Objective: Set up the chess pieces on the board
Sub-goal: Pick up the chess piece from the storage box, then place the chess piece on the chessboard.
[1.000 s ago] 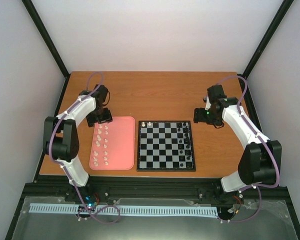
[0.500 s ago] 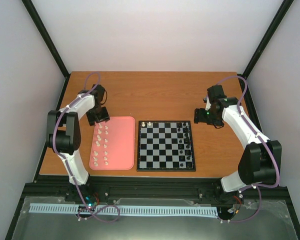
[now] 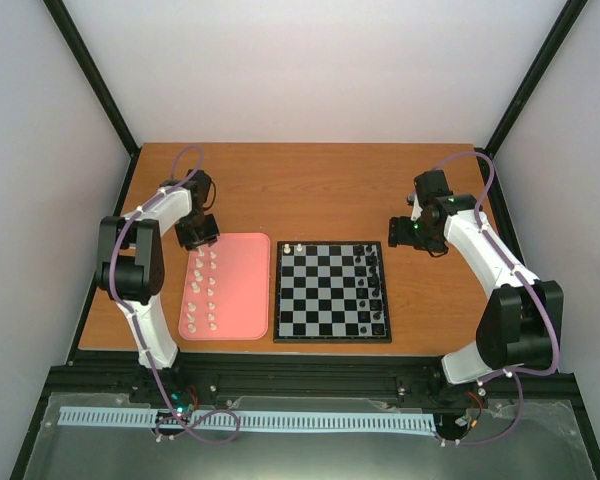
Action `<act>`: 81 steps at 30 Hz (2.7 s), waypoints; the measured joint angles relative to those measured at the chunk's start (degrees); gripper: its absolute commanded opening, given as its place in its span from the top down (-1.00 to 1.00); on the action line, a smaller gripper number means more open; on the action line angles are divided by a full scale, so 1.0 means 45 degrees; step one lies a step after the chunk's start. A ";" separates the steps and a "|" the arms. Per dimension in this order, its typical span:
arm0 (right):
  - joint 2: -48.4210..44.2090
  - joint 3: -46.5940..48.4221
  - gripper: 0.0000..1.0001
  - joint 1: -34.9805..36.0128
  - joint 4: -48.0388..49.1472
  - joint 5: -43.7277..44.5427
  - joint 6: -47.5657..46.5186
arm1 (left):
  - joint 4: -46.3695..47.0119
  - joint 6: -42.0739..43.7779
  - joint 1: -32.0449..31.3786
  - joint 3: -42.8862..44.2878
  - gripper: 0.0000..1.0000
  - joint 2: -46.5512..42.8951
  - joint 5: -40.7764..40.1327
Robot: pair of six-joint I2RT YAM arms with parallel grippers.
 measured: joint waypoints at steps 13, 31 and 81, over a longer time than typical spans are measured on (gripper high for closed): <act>0.0053 -0.0029 -1.00 0.0000 -0.0015 0.0010 0.0005 | 0.0005 0.0044 0.0000 0.0000 0.79 0.0185 -0.0102; 0.0117 -0.0063 -1.00 0.0000 -0.0005 0.0005 0.0005 | -0.1515 0.0457 -0.0199 0.3565 0.98 -0.0068 -0.0330; 0.0724 0.0228 -1.00 0.0000 -0.0073 0.0520 0.0058 | 0.0049 -0.1326 -0.6771 0.1433 0.98 -0.0005 0.2356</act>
